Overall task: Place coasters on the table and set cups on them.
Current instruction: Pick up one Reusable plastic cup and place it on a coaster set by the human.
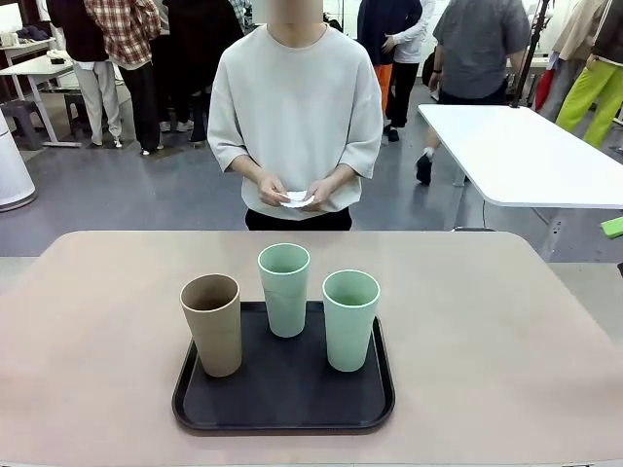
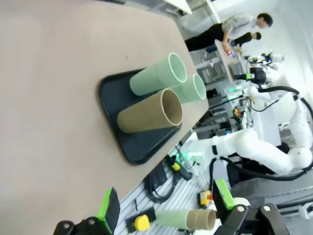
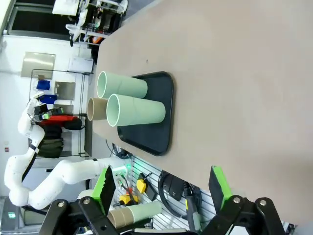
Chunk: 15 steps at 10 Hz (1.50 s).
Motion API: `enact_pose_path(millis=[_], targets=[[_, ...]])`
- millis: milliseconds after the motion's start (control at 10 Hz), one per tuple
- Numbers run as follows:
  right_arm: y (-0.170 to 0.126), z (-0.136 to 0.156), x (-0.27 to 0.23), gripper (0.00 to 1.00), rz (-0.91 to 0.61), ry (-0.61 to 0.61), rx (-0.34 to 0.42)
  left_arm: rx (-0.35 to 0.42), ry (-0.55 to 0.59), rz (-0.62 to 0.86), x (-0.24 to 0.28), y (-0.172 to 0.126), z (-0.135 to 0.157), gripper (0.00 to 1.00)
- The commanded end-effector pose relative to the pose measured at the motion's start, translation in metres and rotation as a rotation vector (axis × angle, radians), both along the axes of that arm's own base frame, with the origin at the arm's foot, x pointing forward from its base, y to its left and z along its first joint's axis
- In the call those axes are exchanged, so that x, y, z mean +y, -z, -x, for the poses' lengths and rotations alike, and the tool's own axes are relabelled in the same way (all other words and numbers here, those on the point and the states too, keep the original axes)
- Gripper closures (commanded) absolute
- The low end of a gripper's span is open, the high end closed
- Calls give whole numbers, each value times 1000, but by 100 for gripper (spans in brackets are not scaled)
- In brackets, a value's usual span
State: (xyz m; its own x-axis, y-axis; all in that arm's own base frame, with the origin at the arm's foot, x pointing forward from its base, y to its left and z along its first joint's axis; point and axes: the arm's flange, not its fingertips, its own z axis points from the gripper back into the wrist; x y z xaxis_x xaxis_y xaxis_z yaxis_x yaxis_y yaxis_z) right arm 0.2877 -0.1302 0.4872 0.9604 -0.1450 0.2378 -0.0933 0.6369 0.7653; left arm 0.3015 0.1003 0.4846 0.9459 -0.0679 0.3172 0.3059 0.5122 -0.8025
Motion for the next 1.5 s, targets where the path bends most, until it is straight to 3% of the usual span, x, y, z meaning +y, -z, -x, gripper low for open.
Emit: enact_pose_path(millis=[0, 400, 500, 1400], targets=[[7, 8, -5, 0, -13, -28, -15, 18, -45, 6, -6, -1, 9, 0], [4, 6, -2, 0, -14, -30, -18, 16, -82, 21, -12, -2, 8, 0], [4, 0, 8, 0, 39, -53, -31, 32, -57, -7, -19, -2, 6, 0], [1, 7, -5, 0, -8, -13, -5, 20, -40, 9, -3, -2, 6, 0]])
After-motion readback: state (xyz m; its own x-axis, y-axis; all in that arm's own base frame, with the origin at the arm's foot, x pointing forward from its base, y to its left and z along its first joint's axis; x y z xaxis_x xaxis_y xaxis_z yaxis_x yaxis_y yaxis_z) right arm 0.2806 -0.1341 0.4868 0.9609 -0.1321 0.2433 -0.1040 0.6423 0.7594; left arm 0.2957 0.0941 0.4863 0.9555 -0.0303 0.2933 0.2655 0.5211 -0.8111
